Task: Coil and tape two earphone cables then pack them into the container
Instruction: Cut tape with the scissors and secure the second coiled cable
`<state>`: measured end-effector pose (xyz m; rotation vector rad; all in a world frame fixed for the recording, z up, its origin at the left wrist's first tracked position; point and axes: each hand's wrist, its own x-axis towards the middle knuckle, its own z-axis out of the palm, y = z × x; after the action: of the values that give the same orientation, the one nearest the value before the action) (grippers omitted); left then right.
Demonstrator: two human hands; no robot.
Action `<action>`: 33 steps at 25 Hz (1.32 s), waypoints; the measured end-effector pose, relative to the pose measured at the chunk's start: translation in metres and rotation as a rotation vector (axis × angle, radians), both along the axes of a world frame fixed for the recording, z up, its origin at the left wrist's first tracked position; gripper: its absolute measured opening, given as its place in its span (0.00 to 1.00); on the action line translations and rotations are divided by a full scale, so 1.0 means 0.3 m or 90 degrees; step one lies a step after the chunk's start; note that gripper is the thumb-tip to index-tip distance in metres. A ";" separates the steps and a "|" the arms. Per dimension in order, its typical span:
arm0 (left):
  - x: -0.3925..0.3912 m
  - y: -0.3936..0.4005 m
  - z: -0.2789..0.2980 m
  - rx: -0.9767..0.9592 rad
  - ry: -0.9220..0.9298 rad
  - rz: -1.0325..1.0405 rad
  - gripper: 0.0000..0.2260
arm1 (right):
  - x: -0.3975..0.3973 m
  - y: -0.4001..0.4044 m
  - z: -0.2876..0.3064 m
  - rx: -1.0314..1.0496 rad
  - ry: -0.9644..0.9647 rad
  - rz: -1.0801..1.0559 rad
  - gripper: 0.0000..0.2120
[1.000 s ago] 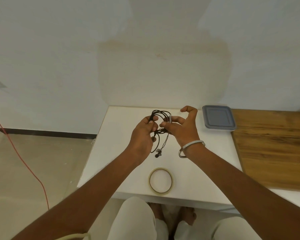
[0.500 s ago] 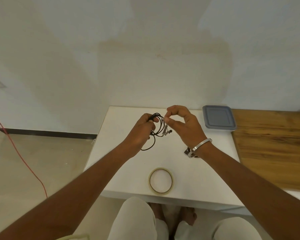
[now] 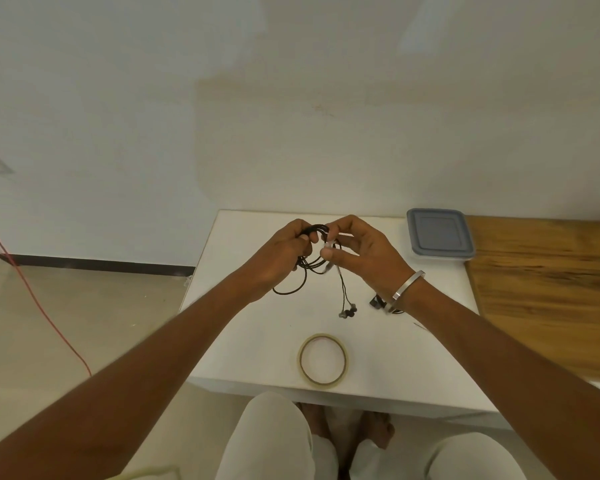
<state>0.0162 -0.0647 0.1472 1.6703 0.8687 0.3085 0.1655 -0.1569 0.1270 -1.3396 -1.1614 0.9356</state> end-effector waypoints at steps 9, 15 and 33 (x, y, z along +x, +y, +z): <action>0.015 -0.020 0.001 -0.008 0.002 0.002 0.08 | -0.021 0.025 -0.011 -0.010 0.035 -0.086 0.04; 0.013 -0.029 0.003 -0.018 0.013 -0.009 0.08 | -0.024 0.015 0.007 0.004 -0.004 -0.141 0.04; 0.009 -0.025 -0.033 0.082 0.025 -0.076 0.08 | -0.019 0.014 -0.005 -0.036 -0.095 -0.190 0.04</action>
<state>0.0188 -0.0721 0.1373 1.8456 0.7885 0.2542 0.1597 -0.1528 0.1254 -1.5993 -1.0157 0.6645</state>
